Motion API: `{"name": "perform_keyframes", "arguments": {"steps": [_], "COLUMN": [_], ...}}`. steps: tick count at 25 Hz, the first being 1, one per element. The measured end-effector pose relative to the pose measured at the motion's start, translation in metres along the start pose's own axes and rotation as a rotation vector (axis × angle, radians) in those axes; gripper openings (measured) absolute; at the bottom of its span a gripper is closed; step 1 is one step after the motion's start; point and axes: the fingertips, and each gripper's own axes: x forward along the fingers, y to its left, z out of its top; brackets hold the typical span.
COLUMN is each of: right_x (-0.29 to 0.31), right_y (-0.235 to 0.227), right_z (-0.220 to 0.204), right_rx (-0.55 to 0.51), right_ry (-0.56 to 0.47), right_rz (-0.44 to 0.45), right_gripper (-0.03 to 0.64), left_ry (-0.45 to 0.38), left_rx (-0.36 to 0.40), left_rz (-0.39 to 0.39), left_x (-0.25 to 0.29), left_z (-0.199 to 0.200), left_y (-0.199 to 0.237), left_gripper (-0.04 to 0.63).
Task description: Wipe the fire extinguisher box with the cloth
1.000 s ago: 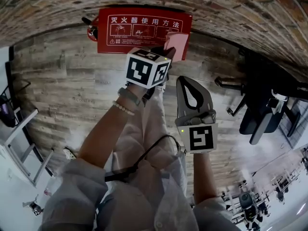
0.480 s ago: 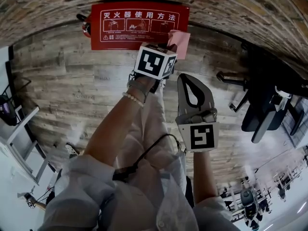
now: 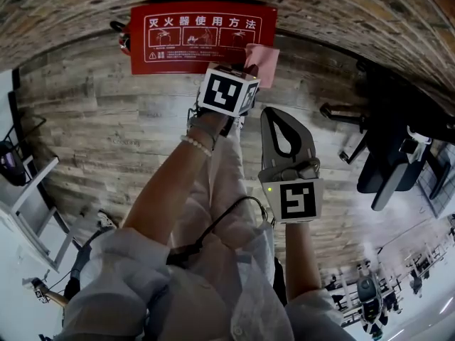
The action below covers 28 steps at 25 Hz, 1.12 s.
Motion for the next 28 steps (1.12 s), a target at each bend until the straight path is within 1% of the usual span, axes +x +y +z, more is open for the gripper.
{"name": "perform_keyframes", "arguments": {"steps": [10, 16, 28], "right_x": [0.007, 0.009, 0.019], "right_y": [0.009, 0.017, 0.034], "right_z": [0.006, 0.007, 0.015], "right_rx": [-0.014, -0.023, -0.049], "right_ry": [-0.003, 0.006, 0.009], "right_rz": [0.022, 0.038, 0.065], "right_gripper": [0.008, 0.008, 0.008], "left_ry": [-0.008, -0.01, -0.024], "left_rx": [-0.05, -0.065, -0.094], "left_rz": [-0.027, -0.013, 0.03], "left_x": [-0.002, -0.009, -0.031], "left_z": [0.0, -0.005, -0.011], "left_y": [0.003, 0.012, 0.045], "left_gripper": [0.014, 0.014, 0.014]}}
